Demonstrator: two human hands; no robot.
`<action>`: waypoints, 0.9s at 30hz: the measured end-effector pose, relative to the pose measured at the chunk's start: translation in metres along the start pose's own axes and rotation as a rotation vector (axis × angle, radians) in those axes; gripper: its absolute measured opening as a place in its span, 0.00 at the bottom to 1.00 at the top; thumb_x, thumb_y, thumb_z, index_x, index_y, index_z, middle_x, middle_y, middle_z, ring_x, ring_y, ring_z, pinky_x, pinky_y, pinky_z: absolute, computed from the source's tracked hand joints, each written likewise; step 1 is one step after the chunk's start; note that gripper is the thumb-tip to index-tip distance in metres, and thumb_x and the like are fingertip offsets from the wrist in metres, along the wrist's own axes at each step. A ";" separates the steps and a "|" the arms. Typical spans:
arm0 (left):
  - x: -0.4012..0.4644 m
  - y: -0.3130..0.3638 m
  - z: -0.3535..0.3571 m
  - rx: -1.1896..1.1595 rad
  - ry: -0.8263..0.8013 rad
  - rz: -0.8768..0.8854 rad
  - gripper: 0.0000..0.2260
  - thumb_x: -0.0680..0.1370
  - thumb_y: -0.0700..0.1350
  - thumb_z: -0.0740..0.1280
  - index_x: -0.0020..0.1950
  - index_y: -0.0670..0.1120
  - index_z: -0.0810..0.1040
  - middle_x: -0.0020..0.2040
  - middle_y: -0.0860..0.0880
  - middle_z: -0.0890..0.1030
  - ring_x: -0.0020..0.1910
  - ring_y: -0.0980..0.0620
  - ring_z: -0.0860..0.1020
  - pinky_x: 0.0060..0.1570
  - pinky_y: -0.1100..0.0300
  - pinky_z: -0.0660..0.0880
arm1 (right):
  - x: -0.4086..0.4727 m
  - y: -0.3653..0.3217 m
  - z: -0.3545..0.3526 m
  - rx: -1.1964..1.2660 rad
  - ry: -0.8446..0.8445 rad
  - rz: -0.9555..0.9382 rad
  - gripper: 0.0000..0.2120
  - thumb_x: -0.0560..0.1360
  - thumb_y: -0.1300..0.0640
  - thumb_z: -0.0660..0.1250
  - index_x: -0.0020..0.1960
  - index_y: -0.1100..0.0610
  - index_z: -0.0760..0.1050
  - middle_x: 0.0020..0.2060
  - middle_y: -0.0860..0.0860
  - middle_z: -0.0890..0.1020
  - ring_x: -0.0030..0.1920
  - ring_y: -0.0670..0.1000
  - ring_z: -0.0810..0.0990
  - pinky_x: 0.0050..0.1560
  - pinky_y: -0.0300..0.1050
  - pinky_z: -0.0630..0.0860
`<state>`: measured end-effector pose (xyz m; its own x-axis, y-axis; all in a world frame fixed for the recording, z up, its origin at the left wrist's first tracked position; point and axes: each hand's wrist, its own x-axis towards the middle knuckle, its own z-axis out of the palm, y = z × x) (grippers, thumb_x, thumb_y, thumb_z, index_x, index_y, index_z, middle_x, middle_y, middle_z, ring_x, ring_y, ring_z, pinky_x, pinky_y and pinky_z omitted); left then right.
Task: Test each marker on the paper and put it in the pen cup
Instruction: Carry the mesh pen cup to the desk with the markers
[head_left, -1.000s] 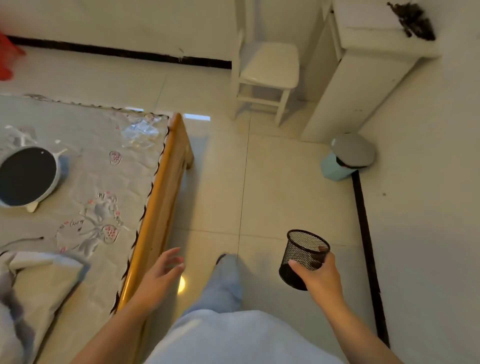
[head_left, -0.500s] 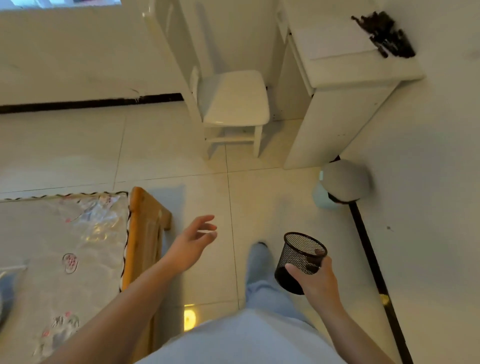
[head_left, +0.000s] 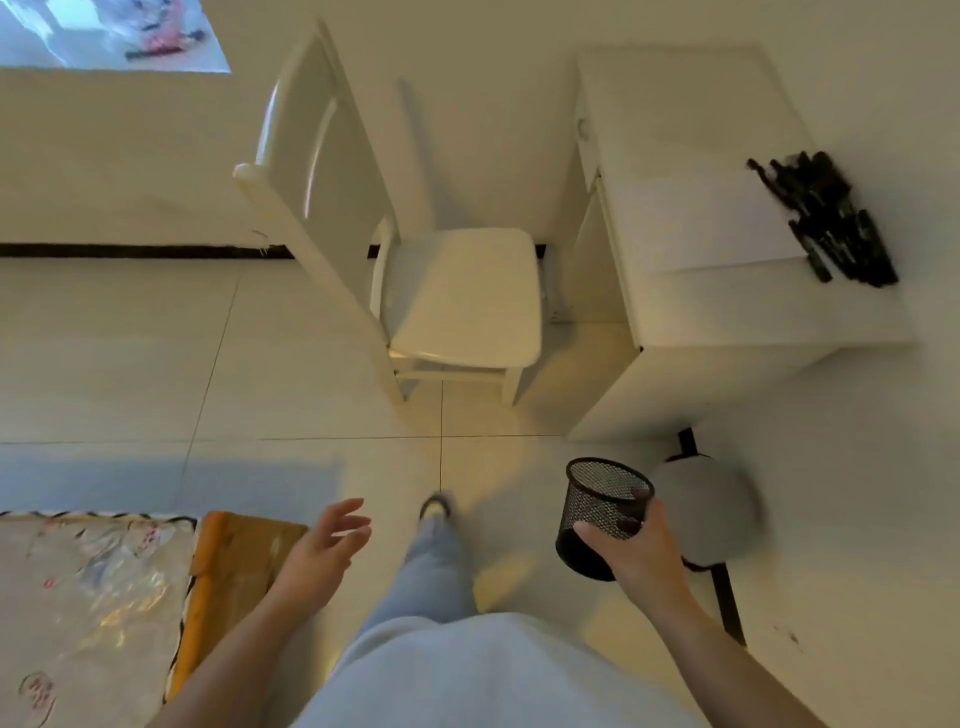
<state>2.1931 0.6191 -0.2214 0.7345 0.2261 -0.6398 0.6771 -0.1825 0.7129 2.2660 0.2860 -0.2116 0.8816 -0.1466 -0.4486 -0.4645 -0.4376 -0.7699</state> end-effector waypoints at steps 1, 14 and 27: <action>0.020 0.011 -0.002 0.003 -0.001 -0.005 0.12 0.78 0.44 0.63 0.59 0.58 0.70 0.55 0.53 0.78 0.52 0.55 0.77 0.46 0.60 0.73 | 0.017 -0.007 0.003 0.002 0.004 0.009 0.30 0.63 0.52 0.77 0.59 0.51 0.65 0.47 0.43 0.74 0.49 0.48 0.73 0.48 0.42 0.68; 0.271 0.252 0.014 0.259 -0.267 0.141 0.11 0.76 0.42 0.66 0.54 0.56 0.75 0.49 0.50 0.80 0.50 0.49 0.77 0.54 0.54 0.70 | 0.186 -0.107 0.002 0.176 0.291 0.140 0.32 0.63 0.53 0.77 0.62 0.54 0.67 0.47 0.42 0.75 0.49 0.49 0.75 0.47 0.44 0.71; 0.345 0.420 0.197 0.575 -0.496 0.410 0.09 0.77 0.46 0.63 0.56 0.55 0.73 0.48 0.57 0.77 0.45 0.61 0.75 0.41 0.68 0.68 | 0.304 -0.108 -0.113 0.257 0.449 0.268 0.37 0.61 0.48 0.78 0.63 0.56 0.64 0.52 0.49 0.74 0.53 0.52 0.74 0.50 0.50 0.75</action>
<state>2.7395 0.4320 -0.1997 0.7696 -0.3837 -0.5104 0.1726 -0.6446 0.7448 2.5937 0.1887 -0.2136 0.6537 -0.6089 -0.4494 -0.6320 -0.1126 -0.7667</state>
